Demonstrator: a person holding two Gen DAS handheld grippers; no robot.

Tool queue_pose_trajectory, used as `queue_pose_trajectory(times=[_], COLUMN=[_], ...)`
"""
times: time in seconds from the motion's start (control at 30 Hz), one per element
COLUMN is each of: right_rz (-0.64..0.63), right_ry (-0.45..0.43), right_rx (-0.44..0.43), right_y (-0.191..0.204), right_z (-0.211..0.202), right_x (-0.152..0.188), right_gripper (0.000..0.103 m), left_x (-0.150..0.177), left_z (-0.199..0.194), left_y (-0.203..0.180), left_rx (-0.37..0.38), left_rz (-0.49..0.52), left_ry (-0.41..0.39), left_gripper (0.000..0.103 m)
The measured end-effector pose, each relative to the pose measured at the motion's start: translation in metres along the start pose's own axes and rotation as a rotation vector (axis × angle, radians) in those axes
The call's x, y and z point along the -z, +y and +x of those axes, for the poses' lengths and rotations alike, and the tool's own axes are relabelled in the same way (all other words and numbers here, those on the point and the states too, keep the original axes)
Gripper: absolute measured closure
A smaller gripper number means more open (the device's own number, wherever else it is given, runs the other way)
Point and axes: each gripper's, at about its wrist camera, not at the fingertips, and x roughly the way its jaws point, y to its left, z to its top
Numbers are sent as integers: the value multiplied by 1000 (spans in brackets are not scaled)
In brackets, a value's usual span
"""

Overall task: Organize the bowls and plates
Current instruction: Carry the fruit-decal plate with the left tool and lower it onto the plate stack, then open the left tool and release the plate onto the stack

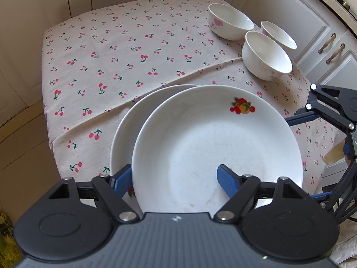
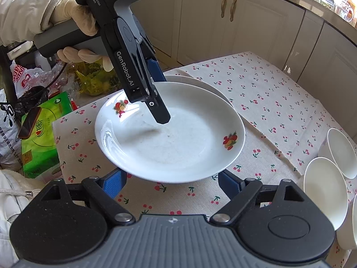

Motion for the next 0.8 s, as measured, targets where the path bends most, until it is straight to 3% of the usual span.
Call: queue_pose_trajectory(times=[0.8], right_rz=[-3], right_ry=[29], right_rx=[72], right_y=[7], right_z=[8], right_x=[-6], right_gripper=[8], left_x=[11], left_z=[-26], left_y=[7], left_rx=[-2], left_rz=[-39], left_ry=[-117], left_gripper=[17])
